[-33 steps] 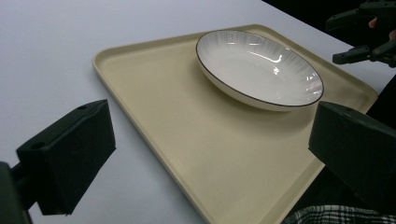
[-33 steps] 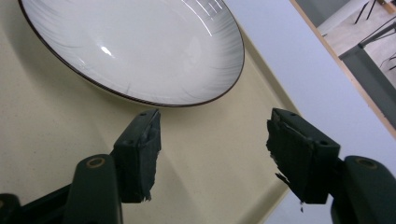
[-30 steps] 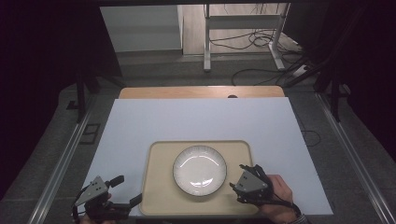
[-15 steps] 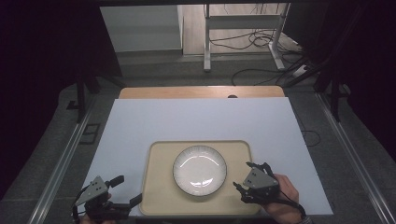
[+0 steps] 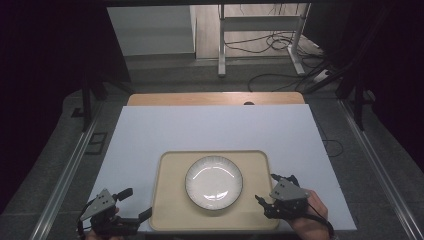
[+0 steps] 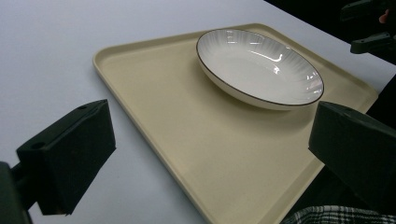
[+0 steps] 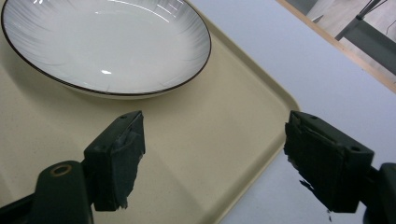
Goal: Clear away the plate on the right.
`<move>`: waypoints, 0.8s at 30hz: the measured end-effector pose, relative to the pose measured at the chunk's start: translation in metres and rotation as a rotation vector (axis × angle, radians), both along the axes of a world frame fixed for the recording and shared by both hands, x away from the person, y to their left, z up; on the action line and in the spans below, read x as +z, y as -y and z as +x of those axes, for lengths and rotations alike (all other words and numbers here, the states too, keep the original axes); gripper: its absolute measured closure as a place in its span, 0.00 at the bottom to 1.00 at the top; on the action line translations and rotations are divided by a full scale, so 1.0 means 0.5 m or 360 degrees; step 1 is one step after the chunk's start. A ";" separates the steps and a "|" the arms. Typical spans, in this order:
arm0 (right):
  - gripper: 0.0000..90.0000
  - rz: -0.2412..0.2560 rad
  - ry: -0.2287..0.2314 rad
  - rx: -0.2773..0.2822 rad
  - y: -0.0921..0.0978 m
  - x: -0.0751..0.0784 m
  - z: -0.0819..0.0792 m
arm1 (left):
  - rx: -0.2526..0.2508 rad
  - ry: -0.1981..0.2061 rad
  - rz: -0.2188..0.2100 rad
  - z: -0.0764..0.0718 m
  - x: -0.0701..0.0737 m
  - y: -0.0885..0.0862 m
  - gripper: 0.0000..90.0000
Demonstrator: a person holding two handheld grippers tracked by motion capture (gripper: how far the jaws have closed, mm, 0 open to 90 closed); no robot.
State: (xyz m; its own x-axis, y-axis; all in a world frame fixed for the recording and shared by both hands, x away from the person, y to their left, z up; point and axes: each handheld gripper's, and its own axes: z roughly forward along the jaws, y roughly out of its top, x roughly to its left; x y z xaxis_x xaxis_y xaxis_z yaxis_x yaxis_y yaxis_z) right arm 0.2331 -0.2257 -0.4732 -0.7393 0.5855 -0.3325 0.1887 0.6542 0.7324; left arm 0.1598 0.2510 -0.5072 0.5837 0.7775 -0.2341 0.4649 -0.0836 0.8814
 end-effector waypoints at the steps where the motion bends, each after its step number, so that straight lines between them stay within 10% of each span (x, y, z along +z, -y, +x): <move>1: 0.22 0.0001 0.0000 -0.0005 0.002 0.000 0.000 | 0.0000 -0.0001 -0.0001 0.000 0.000 0.000 0.00; 24: 0.00 0.0167 -0.0188 -0.0162 0.057 -0.010 0.010 | 0.0001 -0.0005 0.0002 0.001 0.000 0.001 0.00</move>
